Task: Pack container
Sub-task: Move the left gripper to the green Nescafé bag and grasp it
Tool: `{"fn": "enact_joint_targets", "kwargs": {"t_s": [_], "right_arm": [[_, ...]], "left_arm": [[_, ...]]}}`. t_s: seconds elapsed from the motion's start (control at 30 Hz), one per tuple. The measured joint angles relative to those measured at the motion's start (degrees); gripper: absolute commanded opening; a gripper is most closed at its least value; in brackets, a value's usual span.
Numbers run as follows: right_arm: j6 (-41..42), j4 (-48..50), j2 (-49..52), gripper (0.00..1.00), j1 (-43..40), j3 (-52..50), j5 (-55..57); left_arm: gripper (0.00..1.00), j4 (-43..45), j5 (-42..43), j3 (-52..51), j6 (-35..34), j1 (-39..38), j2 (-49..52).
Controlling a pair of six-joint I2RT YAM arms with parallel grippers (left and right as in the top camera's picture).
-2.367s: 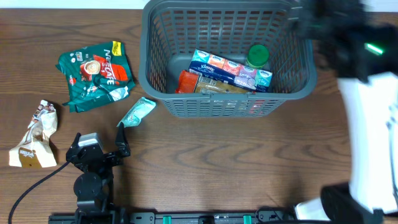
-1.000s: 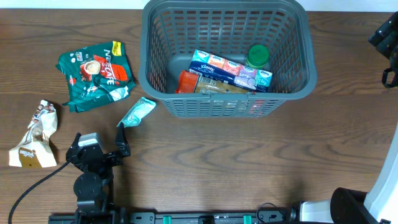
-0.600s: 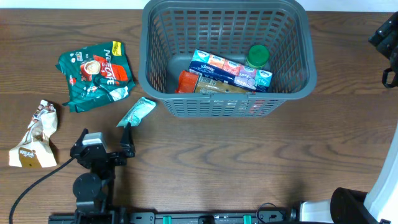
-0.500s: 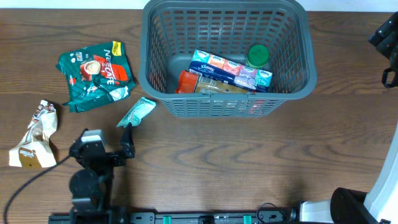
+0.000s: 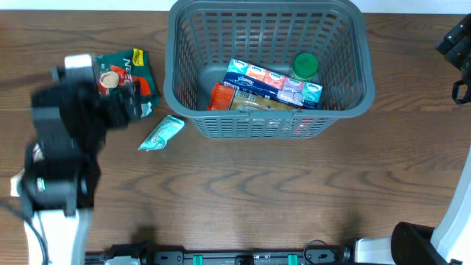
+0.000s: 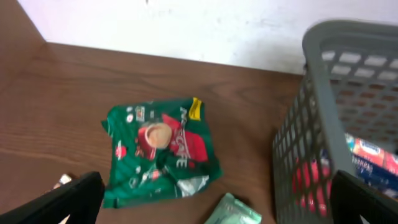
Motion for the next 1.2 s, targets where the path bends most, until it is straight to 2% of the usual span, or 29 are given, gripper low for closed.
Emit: {"fn": "enact_joint_targets", "kwargs": {"t_s": [0.13, 0.43, 0.57, 0.77, 0.97, 1.2], "right_arm": [[0.0, -0.02, 0.0, 0.99, 0.0, 0.0, 0.0], [0.0, -0.02, 0.0, 0.99, 0.0, 0.0, 0.0], [0.0, -0.02, 0.0, 0.99, 0.0, 0.0, 0.0], [0.0, 0.0, 0.0, 0.99, 0.0, 0.0, 0.0], [0.0, -0.02, 0.0, 0.99, 0.0, 0.0, 0.0], [0.0, -0.02, 0.0, 0.99, 0.0, 0.0, 0.0]], "left_arm": [[0.99, -0.26, -0.02, 7.69, 0.0, 0.0, 6.73], [0.99, -2.84, -0.48, 9.29, 1.57, 3.37, 9.51], [0.98, -7.26, 0.5, 11.34, -0.33, 7.74, 15.67], [0.99, -15.8, 4.74, 20.85, -1.55, 10.99, 29.97], [0.99, -16.68, 6.45, 27.61, -1.53, 10.99, 38.45], [0.99, -17.62, 6.64, 28.5, -1.29, 10.99, 44.3]]}}
